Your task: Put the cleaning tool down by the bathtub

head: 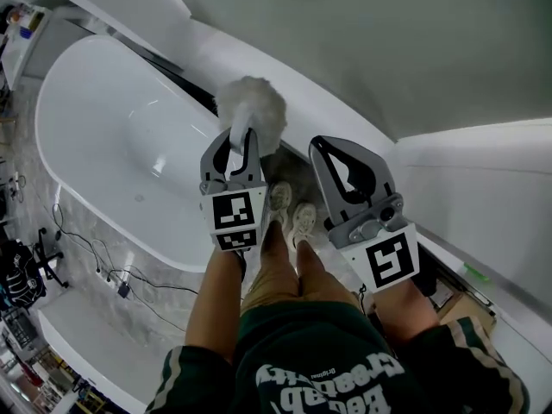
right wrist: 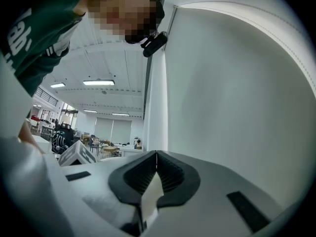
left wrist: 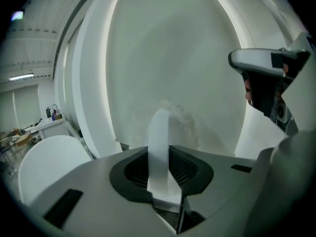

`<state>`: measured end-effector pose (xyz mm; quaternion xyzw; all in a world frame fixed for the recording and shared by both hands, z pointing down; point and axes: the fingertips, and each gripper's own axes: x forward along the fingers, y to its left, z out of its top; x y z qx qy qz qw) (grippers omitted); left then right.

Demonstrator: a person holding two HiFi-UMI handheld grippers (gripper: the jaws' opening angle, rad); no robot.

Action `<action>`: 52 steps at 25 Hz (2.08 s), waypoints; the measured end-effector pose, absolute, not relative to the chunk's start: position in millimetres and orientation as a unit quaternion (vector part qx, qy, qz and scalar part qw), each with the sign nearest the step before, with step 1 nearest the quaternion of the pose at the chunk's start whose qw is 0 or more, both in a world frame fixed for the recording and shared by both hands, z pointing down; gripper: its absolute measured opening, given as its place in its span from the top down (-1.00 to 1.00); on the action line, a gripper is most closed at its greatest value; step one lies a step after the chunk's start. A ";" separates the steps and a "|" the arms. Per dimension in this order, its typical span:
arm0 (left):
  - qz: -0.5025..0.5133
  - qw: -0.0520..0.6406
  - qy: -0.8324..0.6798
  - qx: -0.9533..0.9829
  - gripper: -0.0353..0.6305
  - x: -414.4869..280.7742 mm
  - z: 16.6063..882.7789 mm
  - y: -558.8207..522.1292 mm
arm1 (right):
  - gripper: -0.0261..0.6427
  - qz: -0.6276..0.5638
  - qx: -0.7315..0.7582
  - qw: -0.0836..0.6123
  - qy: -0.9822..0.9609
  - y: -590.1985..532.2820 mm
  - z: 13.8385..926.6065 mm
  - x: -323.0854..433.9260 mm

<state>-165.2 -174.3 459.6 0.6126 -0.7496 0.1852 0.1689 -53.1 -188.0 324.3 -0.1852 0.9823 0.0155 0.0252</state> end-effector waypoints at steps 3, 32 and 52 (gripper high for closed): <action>0.185 0.194 -0.745 0.612 0.60 -168.8 480.0 -180.7 | 0.87 0.036 -0.189 0.018 0.981 -198.0 324.6 -57.5; 0.312 0.344 -0.664 0.586 0.60 -234.5 702.6 -268.7 | 0.88 -0.018 -0.245 -0.027 0.969 -286.4 424.2 -118.8; 0.382 0.392 -0.614 0.569 0.60 -238.8 767.0 -300.4 | 0.87 -0.042 -0.256 -0.047 0.965 -296.9 437.2 -117.0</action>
